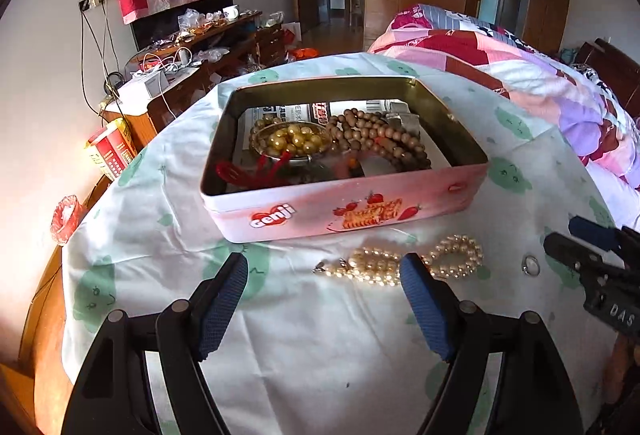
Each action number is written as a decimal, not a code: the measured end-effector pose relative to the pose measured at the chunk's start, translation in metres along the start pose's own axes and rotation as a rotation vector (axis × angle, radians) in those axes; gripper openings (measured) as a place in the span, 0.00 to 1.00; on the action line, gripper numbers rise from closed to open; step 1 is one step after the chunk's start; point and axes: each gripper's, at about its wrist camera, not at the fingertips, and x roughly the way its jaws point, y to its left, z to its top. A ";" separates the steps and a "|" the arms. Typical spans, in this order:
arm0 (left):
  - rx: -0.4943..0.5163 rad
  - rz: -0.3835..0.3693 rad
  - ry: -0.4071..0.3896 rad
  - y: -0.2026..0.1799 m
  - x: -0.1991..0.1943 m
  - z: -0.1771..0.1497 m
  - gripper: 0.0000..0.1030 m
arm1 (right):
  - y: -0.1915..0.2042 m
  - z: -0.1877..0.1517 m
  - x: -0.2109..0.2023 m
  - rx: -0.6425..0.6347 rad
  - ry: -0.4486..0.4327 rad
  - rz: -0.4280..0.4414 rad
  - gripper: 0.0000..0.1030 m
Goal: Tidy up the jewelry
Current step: 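Move both grippers back toward the pearl necklace and silver ring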
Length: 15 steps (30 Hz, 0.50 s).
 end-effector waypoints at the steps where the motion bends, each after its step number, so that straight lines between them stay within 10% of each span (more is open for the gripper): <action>1: -0.003 0.004 0.007 0.000 0.001 0.000 0.76 | -0.001 -0.002 0.000 0.005 0.005 -0.002 0.55; 15: -0.001 -0.022 0.035 -0.007 0.002 -0.009 0.76 | 0.026 -0.011 0.014 -0.159 0.084 0.038 0.44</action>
